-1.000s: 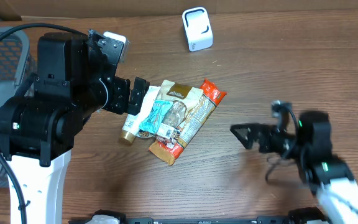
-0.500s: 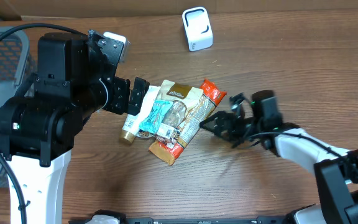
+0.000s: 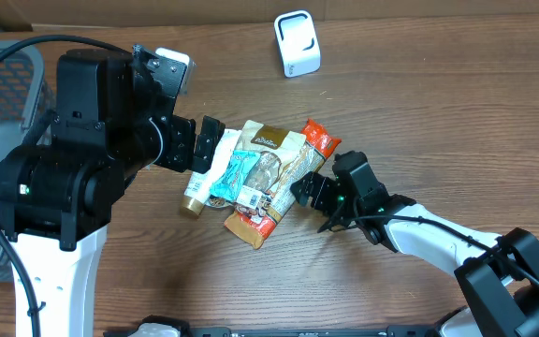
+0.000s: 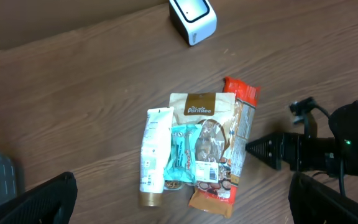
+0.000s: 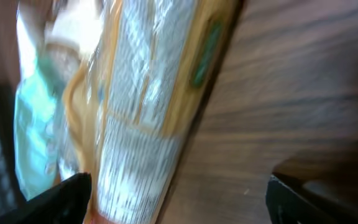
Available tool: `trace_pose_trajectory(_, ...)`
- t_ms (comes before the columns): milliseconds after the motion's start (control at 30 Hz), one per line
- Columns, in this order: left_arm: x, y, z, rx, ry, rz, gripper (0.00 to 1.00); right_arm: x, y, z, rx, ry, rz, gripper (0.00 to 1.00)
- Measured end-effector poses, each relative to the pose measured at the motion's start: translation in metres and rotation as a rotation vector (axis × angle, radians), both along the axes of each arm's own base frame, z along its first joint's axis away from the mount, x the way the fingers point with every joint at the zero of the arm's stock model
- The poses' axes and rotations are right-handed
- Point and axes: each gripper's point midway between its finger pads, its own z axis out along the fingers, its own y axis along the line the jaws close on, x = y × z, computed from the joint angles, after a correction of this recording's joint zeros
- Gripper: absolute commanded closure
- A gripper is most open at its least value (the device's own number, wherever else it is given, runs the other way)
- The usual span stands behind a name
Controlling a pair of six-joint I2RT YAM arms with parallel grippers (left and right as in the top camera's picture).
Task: Scan the item barcode
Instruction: 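Reach the right gripper to the pile and grasp the spaghetti pack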
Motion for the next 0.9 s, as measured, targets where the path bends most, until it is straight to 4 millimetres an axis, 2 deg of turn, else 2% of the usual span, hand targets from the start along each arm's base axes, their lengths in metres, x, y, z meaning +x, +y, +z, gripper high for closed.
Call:
trace_pose_trajectory(133, 0.0, 0.0, 0.0, 0.0, 0.0, 0.0, 0.01, 0.011, -0.002, -0.001, -0.003, -0.025, -0.052, 0.16)
trace_pose_trajectory(300, 0.0, 0.0, 0.0, 0.0, 0.0, 0.0, 0.0, 0.025, 0.005, -0.004, 0.031, -0.042, -0.084, 0.18)
trace_pose_trajectory(500, 0.0, 0.0, 0.0, 0.0, 0.0, 0.0, 0.0, 0.043, 0.02, -0.007, 0.058, -0.036, -0.104, 0.3)
trace_pose_trajectory(600, 0.0, 0.0, 0.0, 0.0, 0.0, 0.0, 0.0, 0.047, 0.026, -0.009, 0.06, -0.034, -0.103, 0.37)
trace_pose_trajectory(733, 0.0, 0.0, 0.0, 0.0, 0.0, 0.0, 0.0, 0.049, 0.03, -0.015, 0.059, -0.025, -0.099, 0.52)
trace_pose_trajectory(900, 0.0, 0.0, 0.0, 0.0, 0.0, 0.0, 0.0, 0.045, 0.029, -0.02, 0.042, 0.001, -0.08, 0.74)
